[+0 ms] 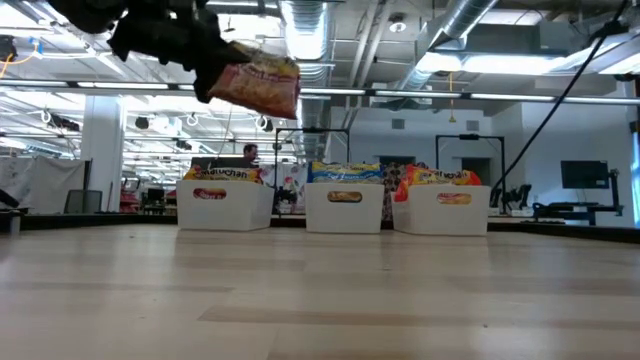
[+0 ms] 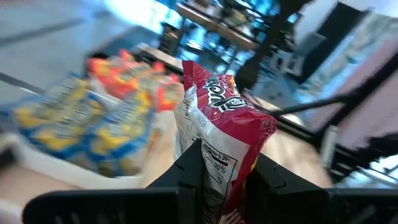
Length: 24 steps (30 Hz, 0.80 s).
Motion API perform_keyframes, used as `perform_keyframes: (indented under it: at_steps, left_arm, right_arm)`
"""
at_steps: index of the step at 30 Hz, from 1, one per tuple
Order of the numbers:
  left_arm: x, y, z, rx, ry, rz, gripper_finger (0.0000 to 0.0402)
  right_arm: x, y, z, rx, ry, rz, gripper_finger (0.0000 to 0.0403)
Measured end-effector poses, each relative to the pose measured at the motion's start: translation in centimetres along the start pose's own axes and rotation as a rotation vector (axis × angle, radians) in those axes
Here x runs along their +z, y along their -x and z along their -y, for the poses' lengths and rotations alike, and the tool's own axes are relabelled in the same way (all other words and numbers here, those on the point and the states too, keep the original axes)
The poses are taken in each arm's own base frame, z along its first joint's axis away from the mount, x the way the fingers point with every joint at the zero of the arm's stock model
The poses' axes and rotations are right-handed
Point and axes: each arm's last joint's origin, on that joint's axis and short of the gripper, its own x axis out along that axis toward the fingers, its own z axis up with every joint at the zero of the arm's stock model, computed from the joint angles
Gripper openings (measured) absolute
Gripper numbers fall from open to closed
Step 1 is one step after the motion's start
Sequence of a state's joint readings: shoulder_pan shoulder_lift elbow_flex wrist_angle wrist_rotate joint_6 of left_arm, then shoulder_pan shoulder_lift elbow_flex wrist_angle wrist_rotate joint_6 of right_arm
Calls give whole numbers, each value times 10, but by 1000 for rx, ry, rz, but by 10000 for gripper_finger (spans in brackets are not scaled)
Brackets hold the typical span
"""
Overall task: Sort Maruchan noodles
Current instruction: Put the red noodle pack into the top left white bin
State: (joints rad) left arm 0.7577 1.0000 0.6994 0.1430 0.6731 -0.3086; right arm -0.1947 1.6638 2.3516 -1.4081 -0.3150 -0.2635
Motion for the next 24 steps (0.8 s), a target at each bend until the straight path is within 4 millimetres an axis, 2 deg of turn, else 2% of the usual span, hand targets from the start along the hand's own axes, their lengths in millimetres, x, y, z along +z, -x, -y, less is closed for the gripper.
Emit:
perform_keyframes:
  at_steps: [5, 10, 13, 18, 24]
  left_arm:
    - [7, 20, -18, 121, -75, 41, 49]
    - [-8, 38, -38, 246, -44, -90, 50]
    - [-14, 46, -43, 214, -37, -143, 51]
    - [-17, 53, -48, 228, -73, -172, 51]
    - [-22, 50, -54, 243, -126, -216, 51]
  right_arm:
    - [0, -2, 4, -16, 1, 0, 162]
    - [0, -11, 12, -88, -43, -33, 162]
    - [-1, -17, 19, -101, -59, -55, 162]
    - [0, -28, 31, -118, -79, -60, 162]
    - [-3, -41, 44, -129, -146, -93, 162]
